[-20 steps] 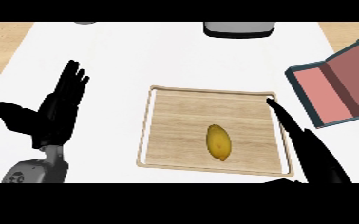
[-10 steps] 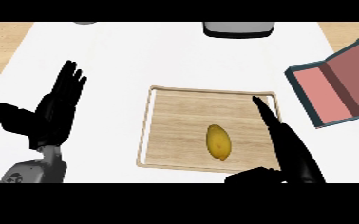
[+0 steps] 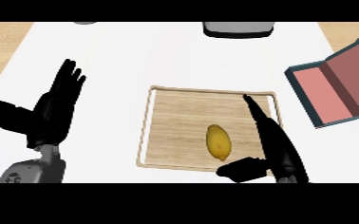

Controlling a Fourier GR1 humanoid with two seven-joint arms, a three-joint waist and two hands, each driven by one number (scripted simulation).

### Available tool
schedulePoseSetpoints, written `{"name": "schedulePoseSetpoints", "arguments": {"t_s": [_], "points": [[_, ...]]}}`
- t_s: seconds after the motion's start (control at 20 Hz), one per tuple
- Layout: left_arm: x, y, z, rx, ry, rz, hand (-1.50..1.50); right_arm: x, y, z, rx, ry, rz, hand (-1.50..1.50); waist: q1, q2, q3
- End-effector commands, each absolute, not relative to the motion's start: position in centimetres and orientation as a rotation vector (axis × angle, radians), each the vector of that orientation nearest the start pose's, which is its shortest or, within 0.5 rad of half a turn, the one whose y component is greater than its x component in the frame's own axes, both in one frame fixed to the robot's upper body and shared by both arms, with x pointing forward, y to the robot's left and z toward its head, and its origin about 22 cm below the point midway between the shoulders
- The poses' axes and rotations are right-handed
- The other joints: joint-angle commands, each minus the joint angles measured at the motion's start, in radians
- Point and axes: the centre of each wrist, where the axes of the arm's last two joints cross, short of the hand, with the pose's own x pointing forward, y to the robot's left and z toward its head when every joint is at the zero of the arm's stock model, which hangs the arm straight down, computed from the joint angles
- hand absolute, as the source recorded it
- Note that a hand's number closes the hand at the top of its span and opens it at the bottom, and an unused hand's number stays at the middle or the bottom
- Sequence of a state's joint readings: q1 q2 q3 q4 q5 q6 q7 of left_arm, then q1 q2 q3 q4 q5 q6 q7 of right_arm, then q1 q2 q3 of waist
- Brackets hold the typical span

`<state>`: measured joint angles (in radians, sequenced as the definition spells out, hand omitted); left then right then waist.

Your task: Pick the lemon from the tray and place it in the cardboard box

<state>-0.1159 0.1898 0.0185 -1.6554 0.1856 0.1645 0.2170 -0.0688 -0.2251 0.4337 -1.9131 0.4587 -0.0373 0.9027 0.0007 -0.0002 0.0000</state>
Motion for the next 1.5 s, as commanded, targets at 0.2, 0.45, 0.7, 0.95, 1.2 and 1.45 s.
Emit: {"name": "schedulePoseSetpoints", "arguments": {"t_s": [0.2,0.45,0.7,0.95,1.2,1.45], "points": [[26.2,25.9,4.0,0.052,-1.549,0.115,0.0,22.2,-14.3,6.1,-0.517,-1.07,0.614,-1.5,-0.001,0.001,0.0],[26.8,27.8,5.2,0.07,-1.542,0.121,0.0,22.2,-13.8,7.6,-0.516,-1.059,0.601,-1.5,-0.001,0.0,0.0],[26.0,27.1,6.5,0.074,-1.552,0.094,0.0,22.3,-15.9,6.0,-0.493,-1.052,0.599,-1.5,0.0,0.0,0.0],[25.9,26.6,4.4,0.073,-1.552,0.115,0.0,22.8,-13.8,3.3,-0.47,-1.055,0.628,-1.5,0.001,0.0,0.0],[26.4,25.9,5.4,0.058,-1.548,0.11,0.0,22.0,-13.4,2.5,-0.485,-1.044,0.623,-1.5,-0.001,0.0,0.0],[25.6,26.1,4.4,0.064,-1.553,0.12,0.0,24.5,-14.0,1.5,-0.475,-1.025,0.633,-1.5,0.001,0.0,0.0]]}}
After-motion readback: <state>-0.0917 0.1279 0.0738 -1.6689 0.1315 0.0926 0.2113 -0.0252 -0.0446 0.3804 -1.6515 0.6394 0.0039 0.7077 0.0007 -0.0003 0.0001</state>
